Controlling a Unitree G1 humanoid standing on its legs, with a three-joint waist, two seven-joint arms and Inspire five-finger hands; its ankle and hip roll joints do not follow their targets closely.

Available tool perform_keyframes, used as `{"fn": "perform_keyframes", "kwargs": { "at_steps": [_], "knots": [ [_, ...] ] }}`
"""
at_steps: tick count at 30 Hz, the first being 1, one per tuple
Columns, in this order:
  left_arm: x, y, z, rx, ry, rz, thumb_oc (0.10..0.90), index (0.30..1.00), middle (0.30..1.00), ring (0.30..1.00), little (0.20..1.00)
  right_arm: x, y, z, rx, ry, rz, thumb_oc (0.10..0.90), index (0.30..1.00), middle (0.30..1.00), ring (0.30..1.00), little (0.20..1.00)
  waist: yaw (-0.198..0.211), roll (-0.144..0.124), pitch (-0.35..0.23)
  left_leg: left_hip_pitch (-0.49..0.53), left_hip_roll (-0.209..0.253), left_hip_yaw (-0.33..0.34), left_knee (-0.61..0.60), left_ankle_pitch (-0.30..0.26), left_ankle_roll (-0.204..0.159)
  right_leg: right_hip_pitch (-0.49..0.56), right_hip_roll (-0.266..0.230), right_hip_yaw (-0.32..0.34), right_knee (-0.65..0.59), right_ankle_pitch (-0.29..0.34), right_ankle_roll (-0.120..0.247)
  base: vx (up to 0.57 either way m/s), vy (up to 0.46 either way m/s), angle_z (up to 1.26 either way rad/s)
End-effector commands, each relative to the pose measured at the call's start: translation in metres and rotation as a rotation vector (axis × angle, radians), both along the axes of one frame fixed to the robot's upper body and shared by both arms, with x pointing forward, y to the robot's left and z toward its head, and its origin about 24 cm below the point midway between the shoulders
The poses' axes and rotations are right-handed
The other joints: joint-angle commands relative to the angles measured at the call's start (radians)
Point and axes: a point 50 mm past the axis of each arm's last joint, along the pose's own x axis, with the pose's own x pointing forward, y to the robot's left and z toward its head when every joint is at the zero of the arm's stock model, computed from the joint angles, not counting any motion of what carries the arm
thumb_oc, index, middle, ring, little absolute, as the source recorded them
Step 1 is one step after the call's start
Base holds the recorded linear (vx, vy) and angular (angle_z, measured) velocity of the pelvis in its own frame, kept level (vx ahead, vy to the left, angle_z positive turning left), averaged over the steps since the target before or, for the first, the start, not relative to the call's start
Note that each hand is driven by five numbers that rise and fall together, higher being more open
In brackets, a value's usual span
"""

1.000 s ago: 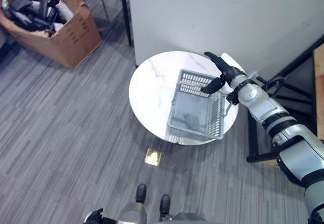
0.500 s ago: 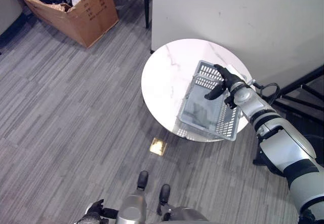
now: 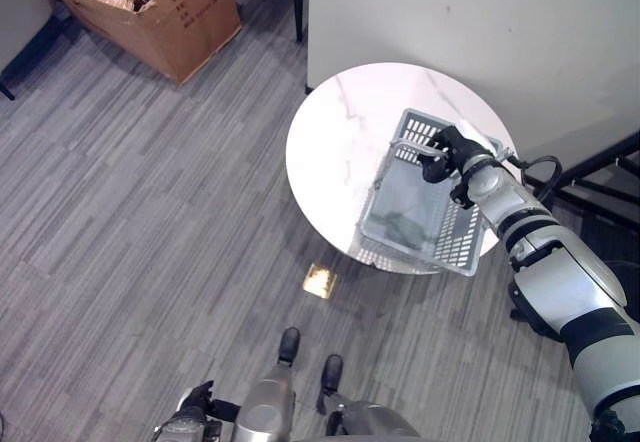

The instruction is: Get the vegetables into the basket

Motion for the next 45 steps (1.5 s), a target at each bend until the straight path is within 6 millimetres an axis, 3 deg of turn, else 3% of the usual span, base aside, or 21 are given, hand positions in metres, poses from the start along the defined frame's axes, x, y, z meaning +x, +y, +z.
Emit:
{"fn": "perform_keyframes", "kwargs": {
  "at_steps": [1,4,10,20,23,27,29,34,45],
  "knots": [
    [0.001,0.000,0.000,0.021,0.015,-0.020,0.900,1.000,1.000,1.000,1.000,0.010,0.008,0.058,-0.215,-0.166,0.100,0.400,0.300,0.300,0.300,0.300,-0.026,-0.031,-0.026,0.094,-0.026,0.037,0.001,-0.135,0.003,0.008,-0.060,0.059,-0.002,-0.002,0.093,-0.03,0.039,-0.02],
    [-0.011,0.000,-0.004,0.014,0.061,-0.020,0.900,1.000,1.000,1.000,1.000,0.001,0.012,0.065,-0.360,-0.211,0.212,0.400,0.300,0.300,0.300,0.300,-0.053,-0.038,-0.054,0.135,-0.024,0.057,0.001,-0.152,0.007,0.041,-0.061,0.073,-0.002,-0.004,0.095,-0.01,0.025,-0.03],
    [-0.025,0.002,-0.006,0.014,0.117,-0.022,0.900,1.000,1.000,1.000,1.000,-0.016,0.003,0.063,-0.398,-0.214,0.274,0.400,0.300,0.300,0.300,0.300,-0.089,-0.029,-0.096,0.194,-0.023,0.084,0.001,-0.178,0.018,0.090,-0.063,0.095,-0.002,-0.008,0.097,-0.03,0.050,-0.15],
    [-0.038,0.005,-0.008,0.003,0.154,0.016,0.900,1.000,1.000,1.000,1.000,-0.075,-0.042,0.037,-0.344,-0.223,0.255,0.400,0.300,0.300,0.300,0.300,-0.155,0.011,-0.158,0.283,-0.019,0.151,0.001,-0.211,0.039,0.129,-0.055,0.160,0.047,-0.033,0.103,-0.04,0.030,-0.25],
    [-0.035,0.004,-0.008,0.001,0.147,0.015,0.900,1.000,1.000,1.000,1.000,-0.085,-0.048,0.030,-0.346,-0.213,0.243,0.400,0.300,0.300,0.300,0.300,-0.161,0.017,-0.163,0.290,-0.018,0.161,0.001,-0.213,0.040,0.128,-0.052,0.170,0.056,-0.035,0.105,-0.02,0.014,-0.14],
    [-0.030,-0.005,-0.009,-0.022,0.132,-0.021,0.900,1.000,1.000,1.000,1.000,-0.106,-0.067,0.000,-0.362,-0.112,0.203,0.400,0.300,0.300,0.300,0.300,-0.185,0.026,-0.165,0.306,-0.017,0.189,0.001,-0.221,0.046,0.125,-0.047,0.188,0.071,-0.037,0.111,-0.01,0.029,-0.22],
    [-0.029,-0.008,-0.010,-0.027,0.130,-0.034,0.900,1.000,1.000,1.000,1.000,-0.109,-0.071,-0.003,-0.434,-0.076,0.211,0.400,0.300,0.300,0.300,0.300,-0.190,0.030,-0.162,0.311,-0.018,0.203,0.001,-0.226,0.049,0.124,-0.047,0.198,0.074,-0.037,0.117,0.01,0.061,-0.29],
    [-0.031,-0.012,-0.011,-0.027,0.143,-0.066,0.900,1.000,1.000,1.000,1.000,-0.125,-0.084,-0.030,-0.400,0.013,0.161,0.400,0.300,0.300,0.300,0.300,-0.205,0.041,-0.149,0.308,-0.022,0.233,0.013,-0.238,0.061,0.110,-0.048,0.233,0.080,-0.028,0.131,0.02,0.068,-0.24],
    [-0.022,-0.010,-0.008,-0.003,0.121,-0.121,0.900,1.000,1.000,1.000,1.000,-0.142,-0.091,-0.055,-0.338,0.065,0.113,0.400,0.300,0.300,0.300,0.300,-0.241,0.066,-0.115,0.256,-0.030,0.317,0.095,-0.289,0.081,0.050,-0.049,0.323,0.108,0.004,0.172,0.00,0.073,-0.20]
  ]
}}
